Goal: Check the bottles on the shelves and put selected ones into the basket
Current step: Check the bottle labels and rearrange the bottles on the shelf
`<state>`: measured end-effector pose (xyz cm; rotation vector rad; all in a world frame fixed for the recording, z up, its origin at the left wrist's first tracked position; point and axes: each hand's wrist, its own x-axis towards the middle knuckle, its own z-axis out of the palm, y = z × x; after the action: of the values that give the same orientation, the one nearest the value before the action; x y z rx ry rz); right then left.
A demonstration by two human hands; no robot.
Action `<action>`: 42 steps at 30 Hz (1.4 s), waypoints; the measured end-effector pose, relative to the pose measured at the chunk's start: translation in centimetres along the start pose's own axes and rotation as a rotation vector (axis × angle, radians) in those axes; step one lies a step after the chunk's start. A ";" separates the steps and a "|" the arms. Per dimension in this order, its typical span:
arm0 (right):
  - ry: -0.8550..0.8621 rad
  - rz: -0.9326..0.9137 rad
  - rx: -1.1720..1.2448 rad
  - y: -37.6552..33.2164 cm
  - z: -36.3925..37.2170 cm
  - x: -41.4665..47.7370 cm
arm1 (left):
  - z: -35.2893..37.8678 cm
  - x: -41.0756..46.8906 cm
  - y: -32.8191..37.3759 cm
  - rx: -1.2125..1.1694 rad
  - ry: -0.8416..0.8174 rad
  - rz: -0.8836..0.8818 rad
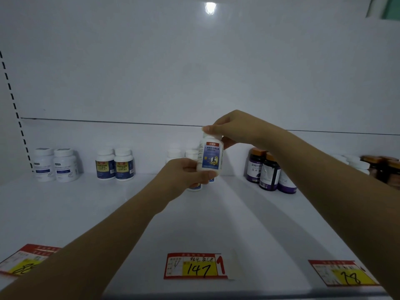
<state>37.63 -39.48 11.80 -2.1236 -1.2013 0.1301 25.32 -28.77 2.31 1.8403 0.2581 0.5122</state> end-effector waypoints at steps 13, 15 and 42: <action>-0.025 -0.126 0.216 -0.7 -0.6 -0.8 | -0.4 0.1 0.2 -0.061 -0.112 0.009; -0.040 -0.144 0.239 -0.9 -0.6 -1.0 | -0.3 0.3 0.2 -0.063 -0.108 0.017; -0.068 -0.109 0.395 -0.4 -0.3 -0.5 | -1.4 -0.4 0.1 -0.102 -0.056 0.018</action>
<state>37.14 -39.92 12.13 -1.7190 -1.2141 0.3626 24.31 -27.79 2.67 1.7565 0.1742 0.4767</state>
